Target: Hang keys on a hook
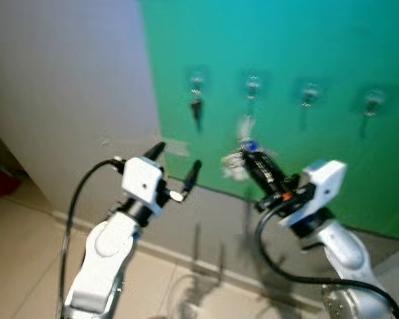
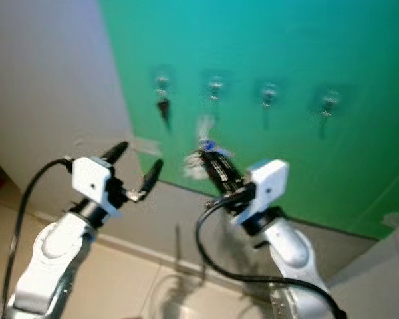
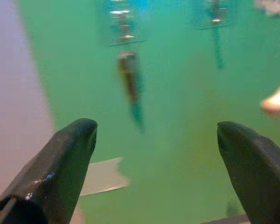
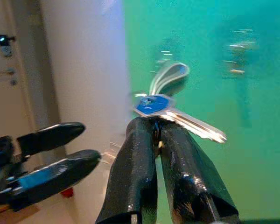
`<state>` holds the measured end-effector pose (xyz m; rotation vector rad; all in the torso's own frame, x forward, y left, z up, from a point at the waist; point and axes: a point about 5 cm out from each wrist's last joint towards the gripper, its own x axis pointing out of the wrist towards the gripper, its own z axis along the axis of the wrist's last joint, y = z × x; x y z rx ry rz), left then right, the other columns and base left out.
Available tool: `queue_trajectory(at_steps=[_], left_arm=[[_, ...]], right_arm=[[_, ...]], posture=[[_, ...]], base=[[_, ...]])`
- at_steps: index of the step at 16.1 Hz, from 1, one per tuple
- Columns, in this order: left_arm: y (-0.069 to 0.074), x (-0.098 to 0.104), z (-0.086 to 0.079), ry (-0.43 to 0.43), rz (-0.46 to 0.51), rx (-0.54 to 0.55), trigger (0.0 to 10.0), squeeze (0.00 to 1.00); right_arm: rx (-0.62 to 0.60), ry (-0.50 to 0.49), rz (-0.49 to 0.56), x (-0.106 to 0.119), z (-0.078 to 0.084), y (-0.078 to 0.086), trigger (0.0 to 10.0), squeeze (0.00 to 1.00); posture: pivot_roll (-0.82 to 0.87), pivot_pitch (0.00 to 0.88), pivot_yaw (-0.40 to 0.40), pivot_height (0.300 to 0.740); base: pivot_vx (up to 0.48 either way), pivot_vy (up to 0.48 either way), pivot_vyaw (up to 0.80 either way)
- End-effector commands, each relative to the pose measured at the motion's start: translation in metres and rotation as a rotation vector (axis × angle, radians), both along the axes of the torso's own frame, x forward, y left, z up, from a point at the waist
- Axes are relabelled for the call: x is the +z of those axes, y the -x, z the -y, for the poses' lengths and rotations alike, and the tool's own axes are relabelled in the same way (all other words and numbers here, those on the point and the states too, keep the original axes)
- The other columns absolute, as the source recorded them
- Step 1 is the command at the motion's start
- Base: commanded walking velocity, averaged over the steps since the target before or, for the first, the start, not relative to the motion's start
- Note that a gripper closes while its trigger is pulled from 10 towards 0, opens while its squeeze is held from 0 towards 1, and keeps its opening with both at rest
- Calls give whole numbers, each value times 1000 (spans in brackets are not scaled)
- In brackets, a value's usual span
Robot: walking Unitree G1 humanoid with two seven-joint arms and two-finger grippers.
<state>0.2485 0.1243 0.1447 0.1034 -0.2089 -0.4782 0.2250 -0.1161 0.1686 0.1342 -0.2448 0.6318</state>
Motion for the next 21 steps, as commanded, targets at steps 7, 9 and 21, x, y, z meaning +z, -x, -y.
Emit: queue_trajectory(at_steps=[7,9,21], left_arm=[[2,0,6,-19,2,-36,10000,0],[3,1,7,-19,9,-45,10000,0],[4,1,10,-22,18,-64,10000,0]], right_arm=[[-7,29,46,16,-2,-9,10000,0],[24,81,55,18,-6,-10,10000,0],[70,33,124,39,-23,-30,10000,0]], posture=[[-17,0,15,740],[-17,0,13,740],[-15,0,16,740]], base=[[0,0,0],[0,0,0],[0,0,0]])
